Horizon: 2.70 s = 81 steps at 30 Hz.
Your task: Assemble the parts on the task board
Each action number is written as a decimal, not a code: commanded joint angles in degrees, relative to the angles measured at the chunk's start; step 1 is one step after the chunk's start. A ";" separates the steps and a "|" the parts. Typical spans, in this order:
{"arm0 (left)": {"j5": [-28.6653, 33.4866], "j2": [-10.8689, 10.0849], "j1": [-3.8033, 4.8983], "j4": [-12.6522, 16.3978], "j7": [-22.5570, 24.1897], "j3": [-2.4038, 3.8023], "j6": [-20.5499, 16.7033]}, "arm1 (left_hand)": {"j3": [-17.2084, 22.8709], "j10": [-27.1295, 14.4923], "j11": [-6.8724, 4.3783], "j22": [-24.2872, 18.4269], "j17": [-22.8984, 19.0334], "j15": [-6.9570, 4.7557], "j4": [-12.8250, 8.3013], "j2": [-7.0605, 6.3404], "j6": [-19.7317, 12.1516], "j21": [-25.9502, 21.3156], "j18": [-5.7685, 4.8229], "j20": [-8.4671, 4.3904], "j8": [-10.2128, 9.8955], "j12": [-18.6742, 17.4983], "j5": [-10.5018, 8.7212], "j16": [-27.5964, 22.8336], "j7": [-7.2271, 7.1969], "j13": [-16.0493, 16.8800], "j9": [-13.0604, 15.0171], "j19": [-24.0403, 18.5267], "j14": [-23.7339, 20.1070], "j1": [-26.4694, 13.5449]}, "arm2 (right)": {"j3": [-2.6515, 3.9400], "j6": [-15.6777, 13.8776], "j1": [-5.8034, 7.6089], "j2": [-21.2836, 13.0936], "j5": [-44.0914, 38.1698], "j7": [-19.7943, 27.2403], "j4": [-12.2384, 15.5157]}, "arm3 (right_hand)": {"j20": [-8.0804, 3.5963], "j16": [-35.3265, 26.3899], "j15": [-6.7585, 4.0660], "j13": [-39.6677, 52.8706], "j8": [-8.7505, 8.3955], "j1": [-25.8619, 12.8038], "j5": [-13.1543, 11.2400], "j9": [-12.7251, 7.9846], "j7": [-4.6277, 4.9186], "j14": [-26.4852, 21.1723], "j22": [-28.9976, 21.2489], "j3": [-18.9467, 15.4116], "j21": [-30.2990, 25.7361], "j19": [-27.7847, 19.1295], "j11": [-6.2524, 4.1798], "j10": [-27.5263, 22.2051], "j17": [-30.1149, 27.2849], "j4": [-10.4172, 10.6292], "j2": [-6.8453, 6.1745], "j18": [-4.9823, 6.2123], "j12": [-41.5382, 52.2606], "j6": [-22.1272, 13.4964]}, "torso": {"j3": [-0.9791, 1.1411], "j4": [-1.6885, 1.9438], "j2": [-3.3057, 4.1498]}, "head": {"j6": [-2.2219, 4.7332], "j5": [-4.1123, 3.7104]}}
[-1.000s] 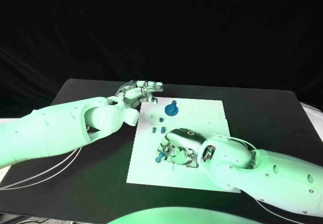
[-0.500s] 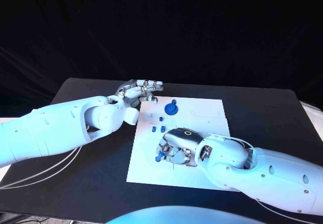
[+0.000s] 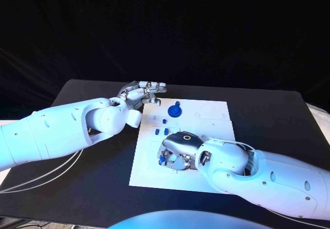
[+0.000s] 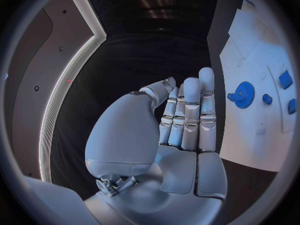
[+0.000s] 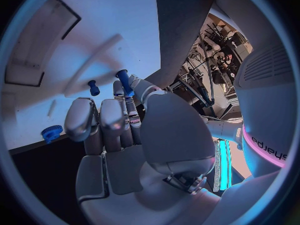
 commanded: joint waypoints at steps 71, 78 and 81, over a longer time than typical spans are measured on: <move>-0.64 -0.61 -0.02 0.89 -0.15 -0.08 1.44 | -0.51 -0.40 -0.03 -0.20 -0.26 -0.01 -0.15 0.77 -0.32 -0.35 0.64 0.02 0.31 0.57 -0.21 -0.08 -0.07 -0.08 -0.10 -0.02 -0.55 0.13 | -1.32 -2.02 1.42 -25.86 12.04 -19.98 11.09 | -1.99 14.74 -2.52 60.02 8.18 -6.54 10.13 2.37 -2.96 3.17 15.40 -28.19 8.41 7.07 -3.67 10.49 19.12 13.43 2.97 -2.42 63.02 -3.06 | -0.12 -2.39 -0.89 | 0.64 -3.46; -0.64 -0.63 -0.03 0.86 -0.16 -0.09 1.50 | -0.51 -0.40 -0.03 -0.20 -0.26 -0.01 -0.15 0.77 -0.32 -0.35 0.64 0.02 0.31 0.57 -0.21 -0.08 -0.07 -0.08 -0.10 -0.02 -0.55 0.13 | -1.33 -2.08 0.67 -23.74 11.77 -20.04 9.56 | -2.04 14.79 -2.57 60.38 8.46 -5.90 10.95 2.50 -3.02 3.16 15.43 -28.38 8.43 7.05 -3.74 10.43 19.20 13.34 3.63 -2.42 63.08 -3.03 | -0.10 -2.34 -0.88 | 0.55 -3.35; -0.64 -0.63 -0.03 0.84 -0.18 -0.09 1.52 | -0.51 -0.40 -0.03 -0.20 -0.26 -0.01 -0.15 0.77 -0.32 -0.35 0.64 0.02 0.31 0.57 -0.21 -0.08 -0.07 -0.08 -0.10 -0.02 -0.55 0.13 | -1.33 -2.07 0.36 -22.72 11.69 -20.12 8.48 | -2.05 14.82 -2.59 60.56 8.57 -5.64 11.31 2.55 -3.04 3.16 15.48 -28.42 8.45 7.05 -3.75 10.42 19.26 13.33 4.04 -2.43 63.10 -3.03 | -0.14 -2.31 -0.89 | 0.54 -3.34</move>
